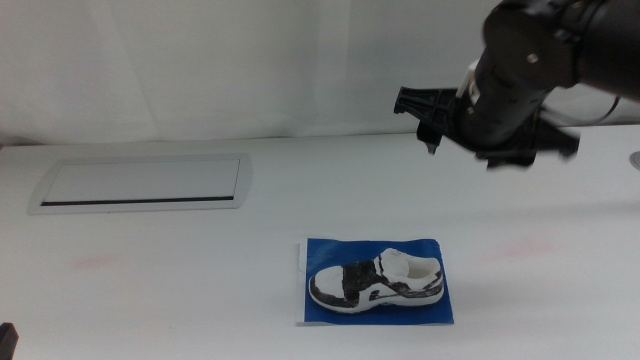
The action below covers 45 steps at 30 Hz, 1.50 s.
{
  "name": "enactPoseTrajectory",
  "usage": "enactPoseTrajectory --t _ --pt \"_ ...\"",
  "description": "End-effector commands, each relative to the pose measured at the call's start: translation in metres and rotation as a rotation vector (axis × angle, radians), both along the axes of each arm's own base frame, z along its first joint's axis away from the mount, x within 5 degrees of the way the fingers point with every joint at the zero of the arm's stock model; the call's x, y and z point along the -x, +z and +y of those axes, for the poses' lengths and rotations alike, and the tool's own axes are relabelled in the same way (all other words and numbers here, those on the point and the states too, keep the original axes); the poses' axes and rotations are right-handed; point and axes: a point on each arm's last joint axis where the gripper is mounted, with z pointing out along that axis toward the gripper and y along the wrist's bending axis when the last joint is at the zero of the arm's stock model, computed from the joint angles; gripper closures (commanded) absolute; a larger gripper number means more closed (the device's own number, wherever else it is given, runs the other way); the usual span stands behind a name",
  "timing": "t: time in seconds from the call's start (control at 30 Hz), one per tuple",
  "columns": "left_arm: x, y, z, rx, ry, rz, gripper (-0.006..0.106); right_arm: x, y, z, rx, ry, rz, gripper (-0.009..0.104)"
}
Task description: Use one arm to grab the shoe from the table and place it on the mat.
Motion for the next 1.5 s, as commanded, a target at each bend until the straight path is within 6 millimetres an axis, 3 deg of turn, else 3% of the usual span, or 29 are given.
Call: enactPoseTrajectory --t 0.0,0.2,0.4,0.57,0.7,0.87,1.0,1.17,1.27,1.47 --pt "0.000 -0.013 0.000 0.019 0.002 0.032 0.104 -0.004 0.011 -0.004 0.105 0.250 -0.077 0.033" --pt "0.000 -0.013 0.000 0.019 0.002 0.032 0.104 -0.009 0.015 -0.002 0.343 0.681 -0.154 0.033" --pt "0.000 -0.013 0.000 0.019 0.002 0.032 0.104 -0.021 0.026 -0.002 0.446 0.733 -0.326 0.034" --pt "0.000 -0.013 0.000 0.019 0.002 0.032 0.104 -0.034 0.031 -0.018 0.481 0.671 -0.370 0.034" --pt "0.000 -0.013 0.000 0.019 0.002 0.032 0.104 -0.049 0.047 -0.075 0.352 0.481 -0.367 0.034" --pt "0.000 -0.013 0.000 0.019 0.002 0.032 0.104 -0.044 0.079 -0.137 0.367 0.360 -0.439 0.034" --pt "0.000 -0.013 0.000 0.019 0.002 0.032 0.104 -0.020 0.085 -0.185 0.338 0.308 -0.518 0.034" --pt "0.000 -0.013 0.000 0.019 0.002 0.032 0.104 0.027 0.077 -0.219 0.334 0.249 -0.570 0.034" --pt "0.000 -0.013 0.000 0.019 0.002 0.032 0.104 0.059 0.065 -0.226 0.346 0.214 -0.684 0.034" --pt "0.000 -0.013 0.000 0.019 0.002 0.032 0.104 0.136 0.031 -0.219 0.343 0.197 -0.934 0.034"
